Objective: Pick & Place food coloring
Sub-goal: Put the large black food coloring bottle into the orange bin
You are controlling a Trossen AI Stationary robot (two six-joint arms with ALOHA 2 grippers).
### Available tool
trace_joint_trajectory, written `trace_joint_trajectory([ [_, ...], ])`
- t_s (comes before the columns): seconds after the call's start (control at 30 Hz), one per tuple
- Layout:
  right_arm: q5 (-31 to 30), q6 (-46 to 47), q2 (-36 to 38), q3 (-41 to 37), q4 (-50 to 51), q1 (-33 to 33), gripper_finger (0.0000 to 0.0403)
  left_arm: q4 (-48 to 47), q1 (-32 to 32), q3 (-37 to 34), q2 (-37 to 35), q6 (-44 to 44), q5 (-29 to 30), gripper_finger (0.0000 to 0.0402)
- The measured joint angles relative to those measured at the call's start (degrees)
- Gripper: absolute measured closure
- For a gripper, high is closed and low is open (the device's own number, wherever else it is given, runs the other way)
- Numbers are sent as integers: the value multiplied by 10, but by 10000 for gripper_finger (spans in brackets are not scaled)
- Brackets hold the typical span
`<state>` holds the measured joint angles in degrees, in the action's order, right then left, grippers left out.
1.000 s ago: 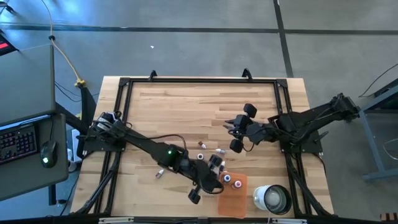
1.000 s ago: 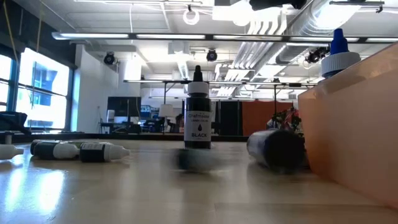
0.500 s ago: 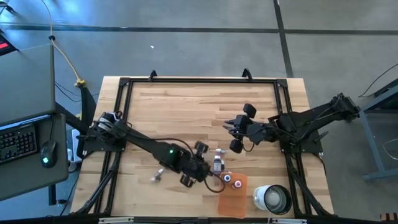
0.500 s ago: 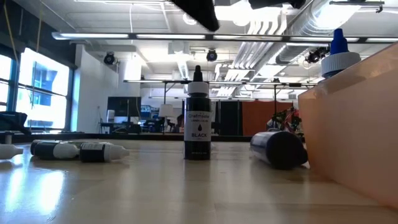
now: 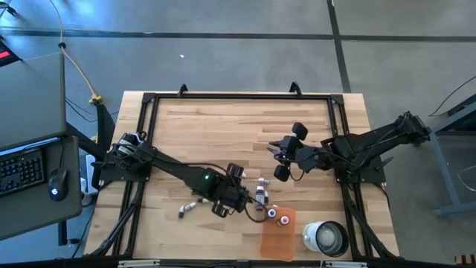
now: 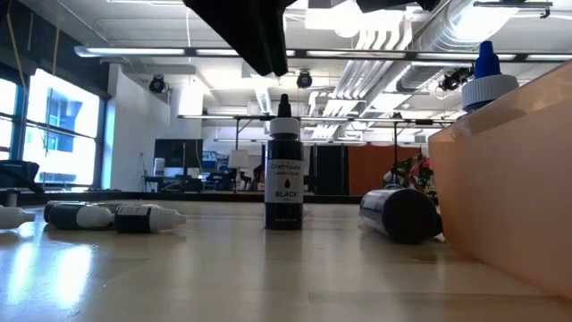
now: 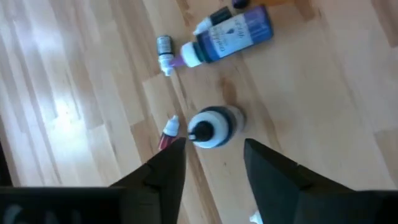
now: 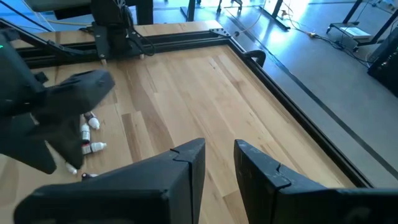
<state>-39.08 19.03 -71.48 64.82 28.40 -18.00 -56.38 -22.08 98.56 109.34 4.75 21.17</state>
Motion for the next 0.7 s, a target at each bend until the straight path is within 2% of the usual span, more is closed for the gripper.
trace_joint_trajectory([
  [0.13, 0, 0, 0, 0, 0, 0, 325, 1, 29, 0, 6, 4, -19, 232],
  [0.37, -11, 0, 0, 0, 0, 0, 325, 12, 71, 0, 5, 10, -147, 231],
  [0.7, -16, 0, 0, 0, 0, 0, 325, 22, 78, 0, 5, 10, -160, 231],
])
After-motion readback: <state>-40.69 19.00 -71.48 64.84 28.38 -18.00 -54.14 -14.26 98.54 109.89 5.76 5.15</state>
